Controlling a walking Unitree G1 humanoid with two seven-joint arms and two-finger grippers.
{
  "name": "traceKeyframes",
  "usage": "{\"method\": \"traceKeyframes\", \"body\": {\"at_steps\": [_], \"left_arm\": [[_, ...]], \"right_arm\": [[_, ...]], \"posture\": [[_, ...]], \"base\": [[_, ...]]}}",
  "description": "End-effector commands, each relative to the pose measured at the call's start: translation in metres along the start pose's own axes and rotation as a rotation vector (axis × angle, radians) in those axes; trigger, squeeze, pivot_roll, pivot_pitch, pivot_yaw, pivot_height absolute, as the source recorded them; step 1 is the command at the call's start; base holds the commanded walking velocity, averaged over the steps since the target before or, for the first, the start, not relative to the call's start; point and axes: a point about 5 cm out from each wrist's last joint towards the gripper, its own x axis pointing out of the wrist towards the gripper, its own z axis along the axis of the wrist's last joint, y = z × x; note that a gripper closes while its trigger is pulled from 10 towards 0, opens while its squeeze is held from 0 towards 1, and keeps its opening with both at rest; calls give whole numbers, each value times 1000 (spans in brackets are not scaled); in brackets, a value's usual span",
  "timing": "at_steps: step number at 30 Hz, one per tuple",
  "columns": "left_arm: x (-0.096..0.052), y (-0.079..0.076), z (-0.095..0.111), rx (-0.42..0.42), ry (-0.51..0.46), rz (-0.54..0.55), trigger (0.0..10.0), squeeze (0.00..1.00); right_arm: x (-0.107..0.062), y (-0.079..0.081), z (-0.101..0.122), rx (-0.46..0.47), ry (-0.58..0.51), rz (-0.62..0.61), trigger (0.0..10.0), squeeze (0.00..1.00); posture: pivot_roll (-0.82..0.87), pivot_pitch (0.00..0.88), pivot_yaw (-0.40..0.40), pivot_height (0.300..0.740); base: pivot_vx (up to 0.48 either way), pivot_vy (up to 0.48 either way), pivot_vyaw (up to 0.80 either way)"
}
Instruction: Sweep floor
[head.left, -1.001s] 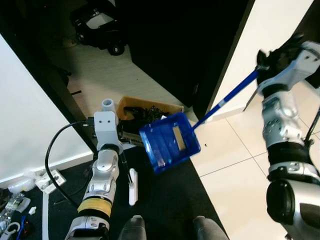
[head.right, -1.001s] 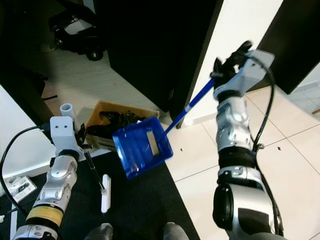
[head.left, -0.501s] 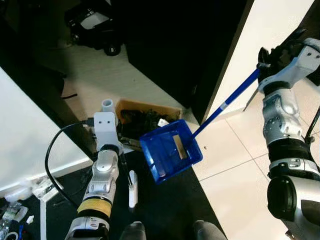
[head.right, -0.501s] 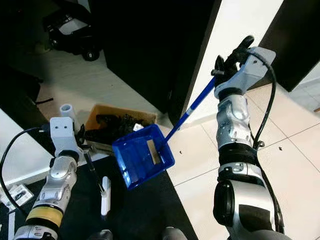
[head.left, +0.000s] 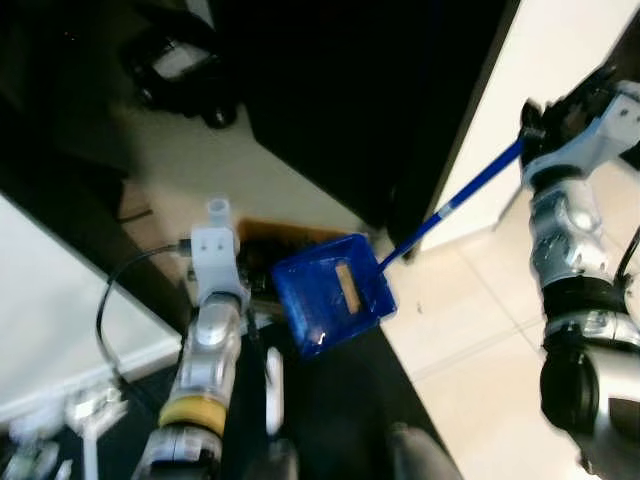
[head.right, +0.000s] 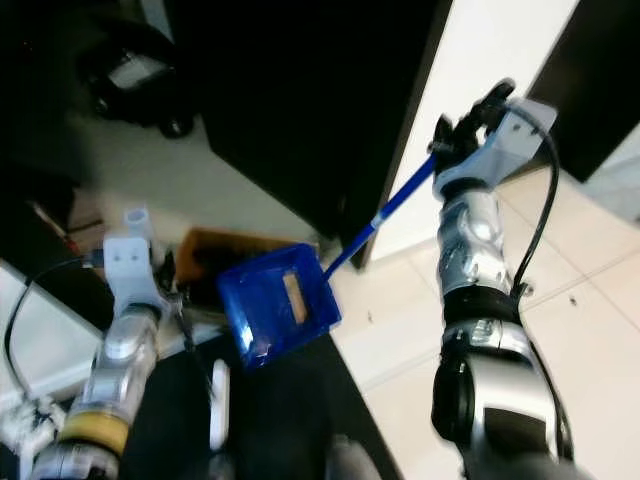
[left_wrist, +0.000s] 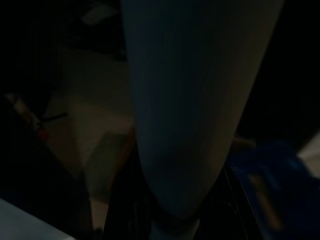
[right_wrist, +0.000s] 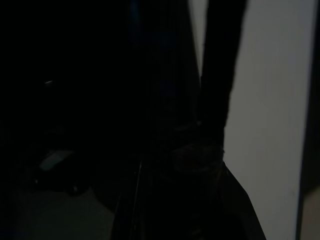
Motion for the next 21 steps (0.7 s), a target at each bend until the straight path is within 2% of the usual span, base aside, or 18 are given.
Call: {"method": "traceKeyframes", "body": {"at_steps": [1, 21], "left_arm": [[-3, 6, -4, 15, 10, 18, 10000, 0], [-3, 7, -3, 14, 6, 25, 10000, 0]], "right_arm": [[3, 9, 4, 46, -33, 15, 10000, 0], [11, 6, 14, 19, -86, -11, 10000, 0]], "posture": [[-1, 96, -24, 740], [1, 99, -25, 740]], "base": [[368, 0, 0], [356, 0, 0]]}}
